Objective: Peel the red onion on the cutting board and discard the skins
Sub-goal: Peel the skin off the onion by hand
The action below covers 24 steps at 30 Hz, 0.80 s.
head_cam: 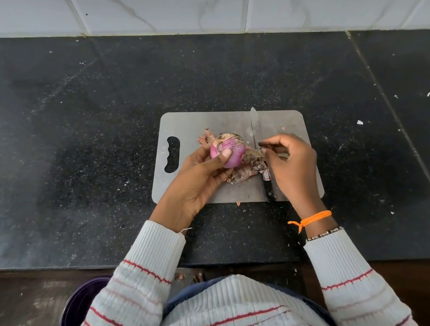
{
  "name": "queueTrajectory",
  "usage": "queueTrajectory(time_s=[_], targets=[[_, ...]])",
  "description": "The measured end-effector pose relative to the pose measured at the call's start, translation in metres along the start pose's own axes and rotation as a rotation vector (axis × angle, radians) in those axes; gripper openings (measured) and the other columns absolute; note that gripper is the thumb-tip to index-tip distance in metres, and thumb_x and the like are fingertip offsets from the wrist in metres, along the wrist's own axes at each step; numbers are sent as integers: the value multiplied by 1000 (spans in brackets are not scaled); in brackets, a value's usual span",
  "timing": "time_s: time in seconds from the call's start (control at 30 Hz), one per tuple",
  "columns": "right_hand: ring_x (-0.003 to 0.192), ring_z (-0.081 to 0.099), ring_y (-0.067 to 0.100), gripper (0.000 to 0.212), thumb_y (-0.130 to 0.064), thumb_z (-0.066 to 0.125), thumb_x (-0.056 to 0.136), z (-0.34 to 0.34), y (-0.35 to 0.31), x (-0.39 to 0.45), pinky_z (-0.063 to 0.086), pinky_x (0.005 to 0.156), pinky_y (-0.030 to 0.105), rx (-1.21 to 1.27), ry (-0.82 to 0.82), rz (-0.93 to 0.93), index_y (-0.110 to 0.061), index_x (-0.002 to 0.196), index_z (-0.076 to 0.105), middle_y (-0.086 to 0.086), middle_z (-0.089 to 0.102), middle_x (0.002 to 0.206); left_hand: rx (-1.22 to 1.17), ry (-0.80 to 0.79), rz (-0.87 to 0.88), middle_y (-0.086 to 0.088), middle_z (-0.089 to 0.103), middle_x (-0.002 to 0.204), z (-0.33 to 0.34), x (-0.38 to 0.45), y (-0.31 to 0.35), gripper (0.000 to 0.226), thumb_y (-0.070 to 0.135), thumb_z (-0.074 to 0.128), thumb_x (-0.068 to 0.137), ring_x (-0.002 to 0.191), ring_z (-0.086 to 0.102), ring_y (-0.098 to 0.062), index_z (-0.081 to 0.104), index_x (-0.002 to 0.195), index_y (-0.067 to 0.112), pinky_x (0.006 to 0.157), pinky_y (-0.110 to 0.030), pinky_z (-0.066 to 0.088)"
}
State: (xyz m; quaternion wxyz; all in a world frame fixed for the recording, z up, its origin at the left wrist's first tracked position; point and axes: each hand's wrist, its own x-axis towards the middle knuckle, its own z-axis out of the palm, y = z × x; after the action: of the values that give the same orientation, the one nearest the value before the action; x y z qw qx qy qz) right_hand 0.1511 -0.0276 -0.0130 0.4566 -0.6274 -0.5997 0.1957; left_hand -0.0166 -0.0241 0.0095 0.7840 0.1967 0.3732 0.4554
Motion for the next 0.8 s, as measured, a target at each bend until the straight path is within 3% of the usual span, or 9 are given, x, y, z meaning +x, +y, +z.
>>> queueTrajectory(time_s=[0.2, 0.4, 0.57, 0.67, 0.8], targets=[[80, 59, 13, 18, 7, 60, 80, -3, 4, 2, 43, 71, 7, -135, 11, -84, -6, 88, 68, 8, 64, 88, 38, -46, 27, -8, 70, 95, -3, 0, 1, 28, 8, 50, 87, 82, 67, -12, 56, 114, 1, 73, -18, 55], [81, 62, 6, 14, -12, 61, 89, 0, -12, 1, 48, 72, 10, 49, -104, 23, -9, 99, 70, 1, 69, 94, 61, -21, 46, -10, 69, 101, 0, 1, -1, 28, 1, 53, 85, 83, 69, -19, 55, 111, 12, 76, -36, 57], [85, 65, 1, 16, -25, 67, 85, -8, -25, 0, 48, 70, 10, 262, -126, 140, -14, 96, 66, -6, 69, 93, 58, 9, 72, -13, 66, 104, 0, 3, -2, 26, 3, 52, 88, 86, 69, -18, 54, 114, 5, 74, -30, 58], [84, 66, 2, 21, -14, 74, 77, -7, -26, -1, 52, 65, 14, 305, -244, 201, -23, 93, 63, -9, 67, 95, 74, 1, 37, -15, 69, 98, -2, 2, -2, 30, 13, 51, 89, 86, 68, -19, 54, 113, -5, 79, -30, 56], [70, 66, 4, 22, -1, 71, 77, -4, -18, -2, 50, 63, 17, 220, -189, 208, -22, 77, 64, -6, 69, 78, 87, 22, -25, -16, 69, 91, -1, 1, -2, 27, 20, 48, 92, 85, 67, -22, 60, 97, -4, 79, -31, 55]])
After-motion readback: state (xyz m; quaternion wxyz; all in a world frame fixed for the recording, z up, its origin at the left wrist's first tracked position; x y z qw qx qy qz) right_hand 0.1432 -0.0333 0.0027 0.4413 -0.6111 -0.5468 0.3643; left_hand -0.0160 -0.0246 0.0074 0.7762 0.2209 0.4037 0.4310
